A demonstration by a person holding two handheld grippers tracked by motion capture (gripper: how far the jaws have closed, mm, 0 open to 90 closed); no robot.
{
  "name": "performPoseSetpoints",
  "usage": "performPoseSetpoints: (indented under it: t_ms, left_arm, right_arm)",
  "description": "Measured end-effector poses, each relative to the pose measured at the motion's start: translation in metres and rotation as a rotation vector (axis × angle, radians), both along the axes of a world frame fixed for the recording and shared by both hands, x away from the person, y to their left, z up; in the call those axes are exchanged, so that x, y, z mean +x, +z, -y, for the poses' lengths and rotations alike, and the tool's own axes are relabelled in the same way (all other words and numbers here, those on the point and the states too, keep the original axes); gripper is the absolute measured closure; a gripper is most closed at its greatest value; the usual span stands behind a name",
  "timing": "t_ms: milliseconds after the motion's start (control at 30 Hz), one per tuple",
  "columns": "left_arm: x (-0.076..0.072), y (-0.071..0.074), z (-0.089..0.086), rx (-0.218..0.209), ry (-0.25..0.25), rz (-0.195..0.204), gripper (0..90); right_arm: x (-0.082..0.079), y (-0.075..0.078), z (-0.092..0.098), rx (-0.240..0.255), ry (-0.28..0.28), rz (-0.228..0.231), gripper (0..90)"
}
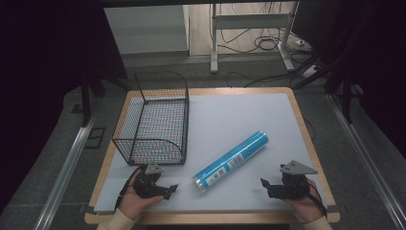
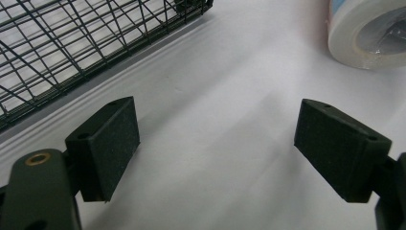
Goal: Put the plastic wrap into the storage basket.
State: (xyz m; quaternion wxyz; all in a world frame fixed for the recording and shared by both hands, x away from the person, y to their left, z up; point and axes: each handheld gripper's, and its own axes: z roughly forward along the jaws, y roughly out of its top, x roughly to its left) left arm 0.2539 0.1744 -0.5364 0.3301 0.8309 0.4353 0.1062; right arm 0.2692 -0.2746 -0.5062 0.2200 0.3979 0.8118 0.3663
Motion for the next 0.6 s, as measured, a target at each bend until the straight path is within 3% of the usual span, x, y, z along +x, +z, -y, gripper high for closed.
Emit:
performPoseSetpoints:
  t_ms: [200, 600]
  left_arm:
    - [0.0002, 0.0007, 0.0032, -0.005, 0.001, 0.002, 15.7]
    - [0.0051, 0.0038, 0.0083, -0.016, -0.019, 0.008, 15.8]
  right_arm:
    - [-0.0029, 0.0011, -0.0001, 0.046, 0.026, -0.005, 10.1]
    - [-0.0079, 0.0018, 0.0089, 0.017, -0.012, 0.01, 10.2]
